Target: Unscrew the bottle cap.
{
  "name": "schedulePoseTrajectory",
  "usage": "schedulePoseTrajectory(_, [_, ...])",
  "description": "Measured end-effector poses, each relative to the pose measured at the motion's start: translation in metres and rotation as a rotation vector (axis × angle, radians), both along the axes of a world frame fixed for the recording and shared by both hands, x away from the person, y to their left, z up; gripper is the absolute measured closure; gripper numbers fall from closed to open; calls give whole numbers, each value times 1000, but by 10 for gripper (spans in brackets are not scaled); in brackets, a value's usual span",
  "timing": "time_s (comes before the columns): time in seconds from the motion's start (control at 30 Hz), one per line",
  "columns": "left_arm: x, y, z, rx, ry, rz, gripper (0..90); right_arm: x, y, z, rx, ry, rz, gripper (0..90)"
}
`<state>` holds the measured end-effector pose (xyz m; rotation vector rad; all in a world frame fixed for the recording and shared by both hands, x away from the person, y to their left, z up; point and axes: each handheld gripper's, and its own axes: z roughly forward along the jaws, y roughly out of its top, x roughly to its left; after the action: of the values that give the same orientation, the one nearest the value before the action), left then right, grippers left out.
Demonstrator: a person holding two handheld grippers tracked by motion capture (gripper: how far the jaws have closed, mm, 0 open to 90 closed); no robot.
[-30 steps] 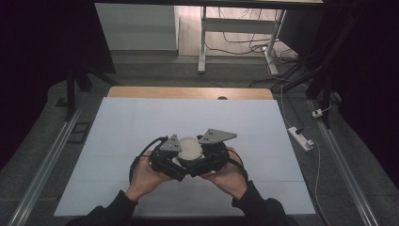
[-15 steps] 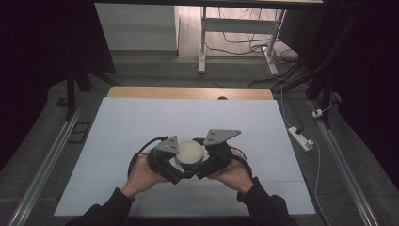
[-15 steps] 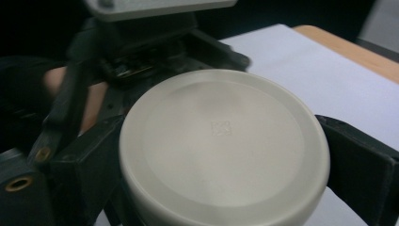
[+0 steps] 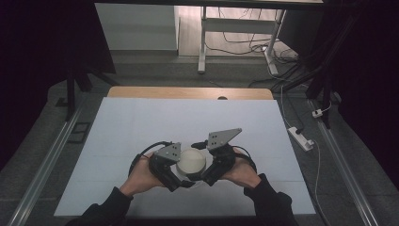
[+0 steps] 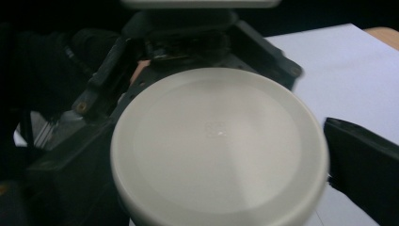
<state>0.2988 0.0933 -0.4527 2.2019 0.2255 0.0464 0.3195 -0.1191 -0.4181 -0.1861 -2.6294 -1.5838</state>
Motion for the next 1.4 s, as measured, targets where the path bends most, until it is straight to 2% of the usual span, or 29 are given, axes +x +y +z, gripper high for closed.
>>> schedulePoseTrajectory(0.07, [1, 2, 0, -9, 5, 42, 75, 1, -2, 3, 33, 25, -58, 0])
schedulePoseTrajectory(0.23, [3, 2, 0, 8, 9, 172, 75, -5, 3, 6, -6, -18, -248, 0])
schedulePoseTrajectory(0.4, [0, -3, 1, 50, -13, 230, 75, -12, 16, 1, -63, -51, -362, 0])
schedulePoseTrajectory(0.5, [-1, -6, 1, 62, -15, 244, 75, -15, 19, -2, -60, -56, -387, 42])
schedulePoseTrajectory(0.63, [0, -6, 1, 63, -12, 235, 75, -18, 21, -3, -53, -81, -386, 68])
schedulePoseTrajectory(0.73, [1, -4, 0, 53, -2, 200, 75, -17, 19, -3, -47, -70, -371, 70])
schedulePoseTrajectory(0.8, [2, -3, -1, 43, 3, 184, 75, -15, 18, -3, -40, -52, -341, 72])
schedulePoseTrajectory(0.83, [3, -1, -1, 30, 19, 153, 75, -14, 16, -3, -38, -43, -325, 72])
schedulePoseTrajectory(0.9, [4, 0, -2, 23, 26, 120, 75, -12, 14, -2, -31, -35, -286, 72])
schedulePoseTrajectory(1.03, [5, 1, -3, 19, 36, 70, 75, -10, 12, -2, -28, -27, -222, 73])
schedulePoseTrajectory(1.13, [6, 1, -5, 27, 40, 45, 75, -11, 12, -1, -17, -29, -202, 73])
schedulePoseTrajectory(1.23, [6, 2, -6, 22, 42, 34, 75, -11, 11, 1, -18, -42, -197, 73])
schedulePoseTrajectory(1.4, [7, 3, -6, 25, 39, 48, 75, -11, 7, 5, -8, -50, -210, 73])
